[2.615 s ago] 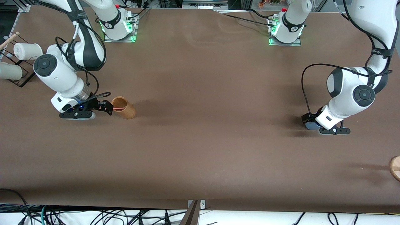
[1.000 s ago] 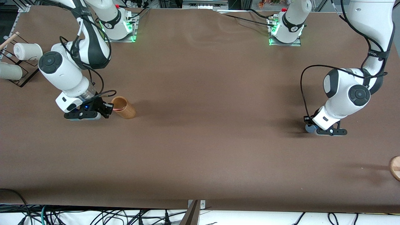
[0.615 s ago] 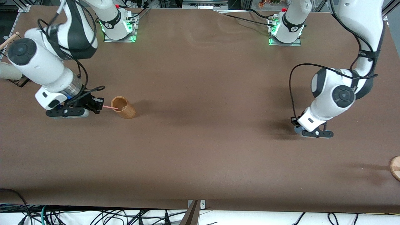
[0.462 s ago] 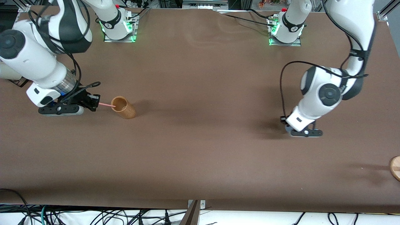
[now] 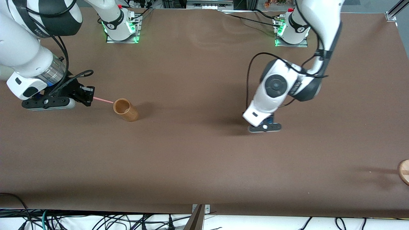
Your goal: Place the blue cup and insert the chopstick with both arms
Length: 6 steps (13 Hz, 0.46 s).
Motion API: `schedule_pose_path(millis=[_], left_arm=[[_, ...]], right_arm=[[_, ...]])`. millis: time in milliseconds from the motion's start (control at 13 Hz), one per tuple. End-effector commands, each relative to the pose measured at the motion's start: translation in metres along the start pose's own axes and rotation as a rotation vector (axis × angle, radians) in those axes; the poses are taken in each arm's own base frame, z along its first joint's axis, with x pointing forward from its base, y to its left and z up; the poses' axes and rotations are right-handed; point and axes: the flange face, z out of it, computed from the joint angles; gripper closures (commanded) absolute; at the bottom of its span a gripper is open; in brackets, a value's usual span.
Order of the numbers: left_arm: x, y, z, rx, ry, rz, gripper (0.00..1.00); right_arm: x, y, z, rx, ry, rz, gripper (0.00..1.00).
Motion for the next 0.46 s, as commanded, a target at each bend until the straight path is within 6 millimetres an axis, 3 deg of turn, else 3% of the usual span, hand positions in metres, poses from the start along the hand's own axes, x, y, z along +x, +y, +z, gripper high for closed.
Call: schedule_pose_path(millis=[0, 154, 385], left_arm=[[0.002, 0.063, 0.007, -0.015, 0.019, -0.045, 1.0], [-0.012, 0.103, 0.021, -0.026, 0.023, -0.048, 1.0], [-0.027, 0.145, 0.03, -0.048, 0.035, -0.072, 1.0]], right_arm=[[0.012, -0.039, 0.006, 0.005, -0.011, 0.01, 1.0], [0.02, -0.071, 0.014, 0.006, -0.015, 0.023, 1.0], [0.027, -0.114, 0.027, 0.014, -0.009, 0.086, 1.0]])
